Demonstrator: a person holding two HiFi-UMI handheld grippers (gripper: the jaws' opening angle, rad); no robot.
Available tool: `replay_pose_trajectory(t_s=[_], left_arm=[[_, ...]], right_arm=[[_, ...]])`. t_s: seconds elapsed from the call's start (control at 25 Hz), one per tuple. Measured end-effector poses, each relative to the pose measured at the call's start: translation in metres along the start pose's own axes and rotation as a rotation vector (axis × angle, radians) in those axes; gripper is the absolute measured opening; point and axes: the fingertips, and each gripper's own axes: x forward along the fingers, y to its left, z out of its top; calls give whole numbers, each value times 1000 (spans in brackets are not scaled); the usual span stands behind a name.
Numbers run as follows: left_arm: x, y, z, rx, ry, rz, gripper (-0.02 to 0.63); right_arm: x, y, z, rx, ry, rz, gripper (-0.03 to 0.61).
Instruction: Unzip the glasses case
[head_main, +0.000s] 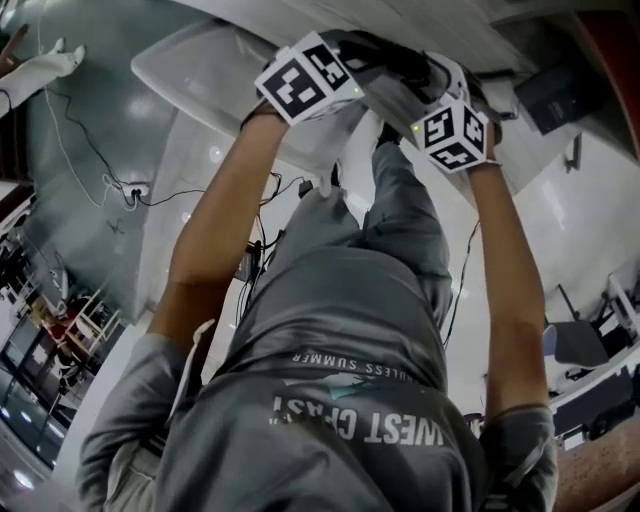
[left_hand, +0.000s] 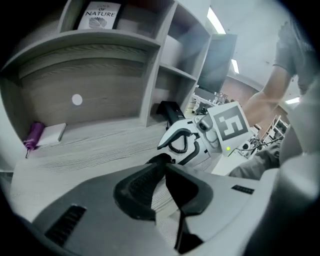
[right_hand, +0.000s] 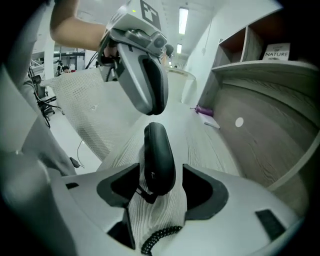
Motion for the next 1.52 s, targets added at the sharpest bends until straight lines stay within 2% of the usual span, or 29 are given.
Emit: replay_pose_trajectory(t_s=[0.24,0.48,0.72,0.92,1.12,1.28,1.36,1.52], left_arm=[[-51,9,11,-8,-78,57,38],[-106,-7,34,21,-185,127,37],[-173,-24,48,50,-329,198,35],[-228,-42,71,97,-435,262,34],[-287,-77,94,154,-551,328,23],[-321,-98,108,190,-670,373,12],[-336,-111,110,204,-729,386,9],[-360,-135,112,213,-808,414,8]], right_arm=[[-24,4,7,2,26,-11,276],[-71,9,26,32,12,-46,267],[-124,5,67,128,-44,-162,205],[-190,-11,120,262,-175,-269,147],[-266,-7,176,384,-341,-328,64],[-307,-3,202,496,-481,-322,11],[-322,3,213,537,-531,-307,9],[-350,23,235,532,-592,-275,8]])
